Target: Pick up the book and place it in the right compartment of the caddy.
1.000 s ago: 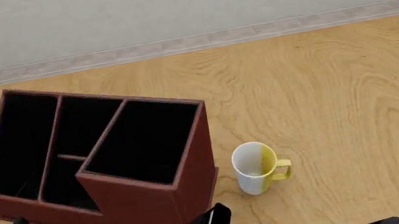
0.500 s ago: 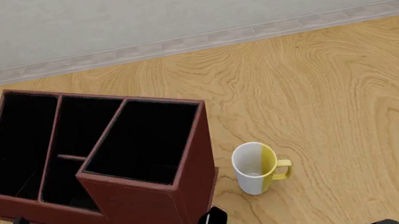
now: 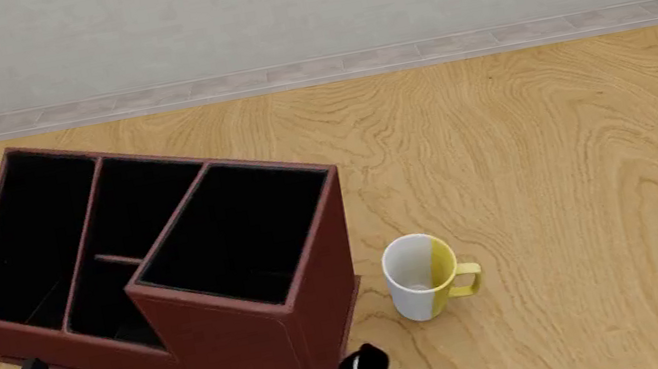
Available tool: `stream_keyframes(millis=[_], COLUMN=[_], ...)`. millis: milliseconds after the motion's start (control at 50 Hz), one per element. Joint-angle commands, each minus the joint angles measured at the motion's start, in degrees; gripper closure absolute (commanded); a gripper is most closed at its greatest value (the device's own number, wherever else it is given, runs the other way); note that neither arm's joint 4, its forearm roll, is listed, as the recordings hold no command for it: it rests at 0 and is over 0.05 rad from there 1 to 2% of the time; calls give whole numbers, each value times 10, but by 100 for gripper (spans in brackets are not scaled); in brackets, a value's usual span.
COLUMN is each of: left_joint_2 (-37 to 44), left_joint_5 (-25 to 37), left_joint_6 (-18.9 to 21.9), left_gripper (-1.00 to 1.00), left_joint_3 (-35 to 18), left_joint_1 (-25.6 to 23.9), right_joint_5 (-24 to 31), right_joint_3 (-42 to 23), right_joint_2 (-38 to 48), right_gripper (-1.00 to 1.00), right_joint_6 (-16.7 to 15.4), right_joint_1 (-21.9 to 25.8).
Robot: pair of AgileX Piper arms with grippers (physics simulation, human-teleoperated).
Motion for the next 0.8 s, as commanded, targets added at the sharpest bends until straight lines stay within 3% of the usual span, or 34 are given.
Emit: stream_keyframes(millis=[20, 340, 800], left_joint_2=[0, 0, 0], left_joint_5=[0, 0, 0], left_joint_6=[0, 0, 0], left_gripper=[-100, -100, -100], left_joint_3=[0, 0, 0], left_joint_1=[0, 0, 0], right_joint_5=[16, 26, 144], right_joint_3=[-1, 5, -59], right_joint_2=[-43, -64, -137], right_gripper=[100, 100, 100], right_joint_6=[10, 18, -4], right_joint_1=[12, 30, 65])
